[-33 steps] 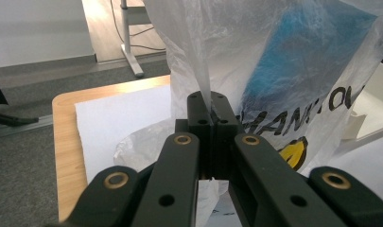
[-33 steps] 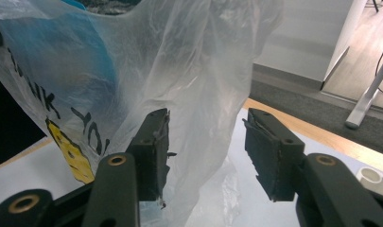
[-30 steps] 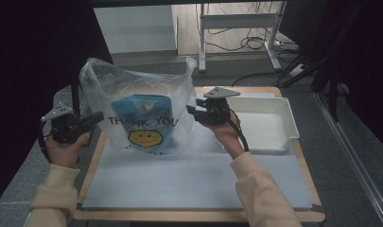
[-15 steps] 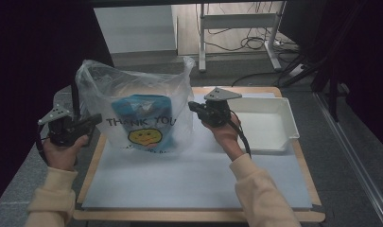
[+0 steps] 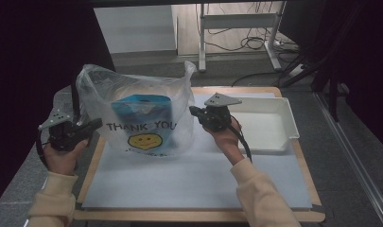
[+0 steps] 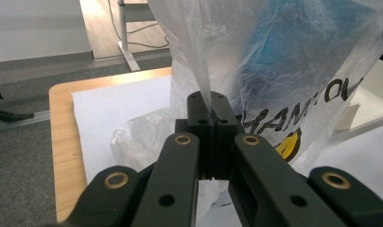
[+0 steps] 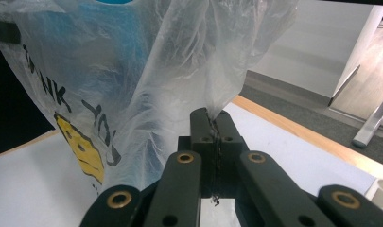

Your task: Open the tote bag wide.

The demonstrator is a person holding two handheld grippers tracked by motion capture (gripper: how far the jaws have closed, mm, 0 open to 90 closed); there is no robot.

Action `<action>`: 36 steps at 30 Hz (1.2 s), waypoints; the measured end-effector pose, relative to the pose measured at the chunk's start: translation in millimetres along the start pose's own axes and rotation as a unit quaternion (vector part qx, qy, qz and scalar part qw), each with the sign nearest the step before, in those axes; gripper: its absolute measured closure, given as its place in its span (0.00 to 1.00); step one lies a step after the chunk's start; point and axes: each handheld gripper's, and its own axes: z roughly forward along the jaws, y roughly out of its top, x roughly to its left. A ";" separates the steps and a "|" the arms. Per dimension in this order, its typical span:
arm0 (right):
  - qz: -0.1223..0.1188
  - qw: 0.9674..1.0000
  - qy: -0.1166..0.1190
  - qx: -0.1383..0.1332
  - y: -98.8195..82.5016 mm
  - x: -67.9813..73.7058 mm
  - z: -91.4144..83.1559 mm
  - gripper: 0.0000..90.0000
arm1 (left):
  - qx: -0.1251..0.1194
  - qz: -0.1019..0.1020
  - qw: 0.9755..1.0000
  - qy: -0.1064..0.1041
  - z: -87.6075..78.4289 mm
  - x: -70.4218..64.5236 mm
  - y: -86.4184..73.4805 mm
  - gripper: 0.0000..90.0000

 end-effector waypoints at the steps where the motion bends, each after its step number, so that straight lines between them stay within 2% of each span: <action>1: 0.001 1.000 0.000 0.001 -1.8 0.1 0.4 0.98 | 0.000 -0.001 1.000 0.000 0.0 0.0 -0.8 1.00; 36: 0.005 0.999 0.004 0.040 -44.1 8.9 11.8 0.98 | 0.034 -0.021 0.999 -0.006 16.0 1.5 -43.4 1.00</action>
